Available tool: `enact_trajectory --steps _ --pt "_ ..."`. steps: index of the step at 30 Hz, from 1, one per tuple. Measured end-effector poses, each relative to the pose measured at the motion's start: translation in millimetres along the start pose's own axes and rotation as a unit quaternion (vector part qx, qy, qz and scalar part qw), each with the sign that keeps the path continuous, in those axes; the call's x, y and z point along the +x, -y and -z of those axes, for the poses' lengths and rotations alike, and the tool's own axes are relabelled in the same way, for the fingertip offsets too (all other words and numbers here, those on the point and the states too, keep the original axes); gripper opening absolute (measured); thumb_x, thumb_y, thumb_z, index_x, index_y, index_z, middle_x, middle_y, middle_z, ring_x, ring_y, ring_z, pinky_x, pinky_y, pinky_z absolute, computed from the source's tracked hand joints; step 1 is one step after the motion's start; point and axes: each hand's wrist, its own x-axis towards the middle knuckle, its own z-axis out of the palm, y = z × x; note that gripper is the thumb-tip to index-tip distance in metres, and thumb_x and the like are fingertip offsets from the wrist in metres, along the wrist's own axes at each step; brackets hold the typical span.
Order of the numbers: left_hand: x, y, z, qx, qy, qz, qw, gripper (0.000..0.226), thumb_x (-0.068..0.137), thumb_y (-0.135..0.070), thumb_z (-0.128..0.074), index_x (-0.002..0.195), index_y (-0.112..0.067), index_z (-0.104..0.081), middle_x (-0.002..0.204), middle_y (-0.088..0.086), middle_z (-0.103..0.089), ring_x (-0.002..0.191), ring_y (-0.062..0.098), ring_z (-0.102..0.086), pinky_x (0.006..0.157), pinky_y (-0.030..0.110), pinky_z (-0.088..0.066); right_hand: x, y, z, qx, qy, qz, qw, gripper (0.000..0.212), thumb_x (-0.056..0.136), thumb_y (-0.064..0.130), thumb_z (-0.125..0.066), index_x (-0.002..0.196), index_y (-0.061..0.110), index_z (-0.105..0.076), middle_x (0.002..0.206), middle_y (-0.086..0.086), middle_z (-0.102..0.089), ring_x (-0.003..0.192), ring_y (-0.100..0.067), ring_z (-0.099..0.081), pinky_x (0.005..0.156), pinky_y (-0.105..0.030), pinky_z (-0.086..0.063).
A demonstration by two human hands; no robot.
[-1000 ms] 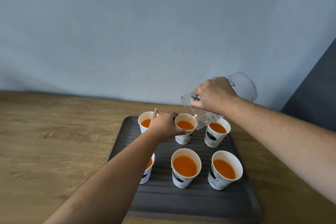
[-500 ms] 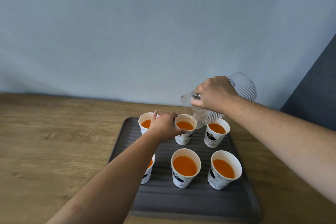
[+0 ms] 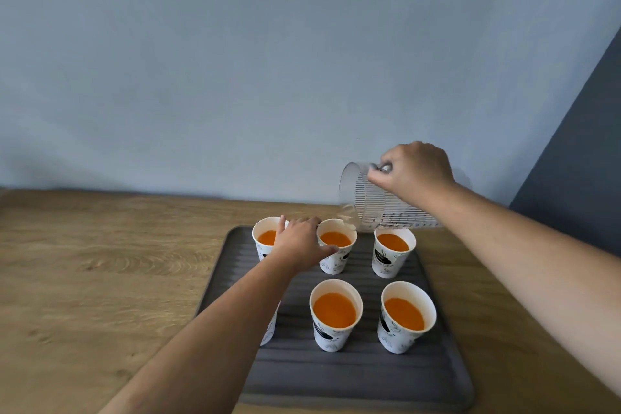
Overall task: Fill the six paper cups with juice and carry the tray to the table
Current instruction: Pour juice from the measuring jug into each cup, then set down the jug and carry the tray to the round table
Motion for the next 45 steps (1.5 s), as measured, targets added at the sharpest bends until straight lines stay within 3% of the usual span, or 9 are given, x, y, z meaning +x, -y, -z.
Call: enact_trajectory --steps 2,5,10,13,17,22,30,40,45 --pt "-2 -3 2 -0.002 0.002 0.003 1.0 0.062 0.085 -0.055 -0.056 0.136 -0.023 -0.042 0.141 -0.001 -0.05 0.134 0.022 -0.04 0.117 0.052 -0.003 -8 -13 4 0.055 -0.032 -0.079 0.995 0.05 0.083 0.04 -0.055 0.046 0.011 -0.038 0.043 -0.001 -0.033 0.049 -0.025 -0.037 0.049 -0.029 -0.027" --pt "-4 -6 3 0.013 0.008 0.008 1.0 0.066 0.085 -0.056 -0.055 0.139 -0.02 -0.04 0.144 0.002 -0.047 0.136 0.023 -0.037 0.117 0.05 -0.005 -24 -31 16 0.138 -0.096 -0.198 0.966 0.054 0.082 0.038 -0.057 0.046 0.01 -0.028 0.044 -0.004 -0.023 0.049 -0.026 -0.029 0.049 -0.033 -0.024" --pt "-10 -15 3 0.032 0.003 0.013 0.999 0.074 0.084 -0.058 -0.055 0.142 -0.016 -0.037 0.146 0.006 -0.041 0.136 0.024 -0.035 0.115 0.045 -0.016 -57 -64 28 0.258 -0.199 -0.354 0.877 0.05 0.08 0.037 -0.055 0.045 0.007 -0.035 0.037 0.0 -0.025 0.046 -0.02 -0.028 0.05 -0.031 -0.021" --pt "-13 -20 -3 0.021 -0.002 0.017 1.0 0.076 0.084 -0.055 -0.059 0.143 -0.014 -0.034 0.147 0.008 -0.039 0.135 0.027 -0.037 0.112 0.042 -0.027 -81 -85 31 0.317 -0.269 -0.43 0.802 0.048 0.073 0.038 -0.052 0.056 -0.007 -0.048 0.053 -0.006 -0.032 0.055 -0.019 -0.029 0.053 -0.031 -0.023" --pt "-17 -23 -10 -0.016 0.001 0.036 0.999 0.08 0.084 -0.05 -0.062 0.146 -0.011 -0.03 0.149 0.011 -0.035 0.134 0.029 -0.038 0.111 0.044 -0.033 -115 -101 22 0.377 -0.316 -0.472 0.731 0.047 0.08 0.03 -0.054 0.075 -0.017 -0.055 0.059 -0.01 -0.038 0.058 -0.018 -0.033 0.045 -0.026 -0.021" --pt "-21 -26 -12 -0.055 -0.002 0.049 0.997 0.081 0.083 -0.047 -0.065 0.146 -0.012 -0.028 0.151 0.01 -0.031 0.136 0.03 -0.035 0.109 0.045 -0.034 -158 -101 -11 0.385 -0.36 -0.524 0.67 0.05 0.082 0.037 -0.054 0.065 -0.01 -0.053 0.052 -0.004 -0.039 0.054 -0.015 -0.034 0.053 -0.029 -0.028" --pt "-21 -25 -15 -0.059 -0.009 0.05 0.997 0.082 0.084 -0.046 -0.065 0.146 -0.01 -0.027 0.152 0.011 -0.03 0.139 0.029 -0.031 0.111 0.044 -0.031 -186 -99 -42 0.381 -0.349 -0.571 0.638 0.029 0.089 0.037 -0.053 0.069 0.019 -0.064 0.064 0.001 -0.063 0.07 -0.023 -0.061 0.072 -0.043 -0.055" --pt "-24 -30 -19 -0.062 -0.021 0.059 0.996 0.081 0.084 -0.045 -0.064 0.148 -0.015 -0.025 0.155 0.01 -0.025 0.141 0.031 -0.027 0.112 0.048 -0.028 -183 -109 -41 0.387 -0.313 -0.572 0.652 0.036 0.09 0.038 -0.053 0.067 0.012 -0.064 0.058 -0.002 -0.058 0.065 -0.025 -0.057 0.069 -0.048 -0.055" --pt "-28 -33 -14 -0.063 -0.019 0.053 0.996 0.081 0.084 -0.044 -0.065 0.148 -0.015 -0.025 0.154 0.01 -0.026 0.14 0.03 -0.029 0.111 0.046 -0.031 -185 -110 -40 0.372 -0.283 -0.568 0.677 0.038 0.088 0.053 -0.051 0.086 0.015 -0.059 0.084 -0.002 -0.065 0.085 -0.028 -0.064 0.079 -0.042 -0.053"
